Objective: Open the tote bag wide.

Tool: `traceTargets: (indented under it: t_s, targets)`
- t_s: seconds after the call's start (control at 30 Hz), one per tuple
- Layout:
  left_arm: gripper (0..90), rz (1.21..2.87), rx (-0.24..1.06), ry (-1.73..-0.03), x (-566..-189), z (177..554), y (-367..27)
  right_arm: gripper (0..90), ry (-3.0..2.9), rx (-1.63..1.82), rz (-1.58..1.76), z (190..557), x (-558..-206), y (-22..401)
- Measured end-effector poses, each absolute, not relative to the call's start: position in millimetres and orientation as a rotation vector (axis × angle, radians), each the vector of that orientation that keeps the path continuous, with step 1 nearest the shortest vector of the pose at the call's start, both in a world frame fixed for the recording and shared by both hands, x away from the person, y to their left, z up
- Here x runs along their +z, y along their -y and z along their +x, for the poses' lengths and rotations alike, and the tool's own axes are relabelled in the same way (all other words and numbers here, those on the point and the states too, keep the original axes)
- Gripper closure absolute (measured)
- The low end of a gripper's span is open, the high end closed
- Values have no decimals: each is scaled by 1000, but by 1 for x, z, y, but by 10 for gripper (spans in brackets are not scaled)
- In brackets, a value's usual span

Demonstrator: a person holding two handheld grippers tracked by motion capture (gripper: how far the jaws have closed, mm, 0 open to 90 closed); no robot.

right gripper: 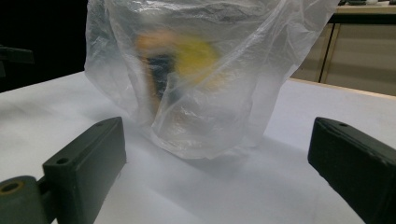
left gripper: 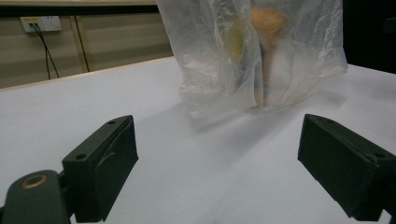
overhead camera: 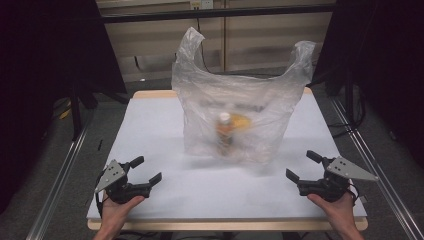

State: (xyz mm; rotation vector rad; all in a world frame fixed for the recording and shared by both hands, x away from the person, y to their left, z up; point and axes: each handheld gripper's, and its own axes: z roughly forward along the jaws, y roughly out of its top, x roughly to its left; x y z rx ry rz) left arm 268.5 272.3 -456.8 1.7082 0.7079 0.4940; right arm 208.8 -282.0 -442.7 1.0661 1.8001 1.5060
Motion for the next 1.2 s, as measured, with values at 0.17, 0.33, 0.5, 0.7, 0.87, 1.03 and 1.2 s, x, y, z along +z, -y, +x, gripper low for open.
traceTargets:
  t_s: [0.17, 0.33, 0.5, 0.7, 0.87, 1.03, 1.2]
  targets:
    - [135, 1716, 483, -717, -458, 267, -270, 59, -1815, 1499, 1069, 212, -442, 283]
    - [173, 1757, 496, -703, -456, 266, -268, 98, -1820, 1513, 1084, 214, -443, 283]
    - [247, 1755, 481, -681, -455, 265, -265, 199, -1850, 1525, 1076, 216, -444, 282]
    - [352, 1748, 457, -661, -452, 265, -256, 363, -1894, 1543, 1066, 219, -441, 280]
    - [453, 1763, 410, -627, -448, 266, -247, 490, -1927, 1549, 1031, 221, -438, 277]
    - [566, 1771, 371, -606, -443, 271, -242, 628, -1987, 1565, 999, 225, -436, 272]
    - [722, 1787, 294, -610, -440, 275, -239, 758, -2031, 1583, 988, 232, -433, 268]
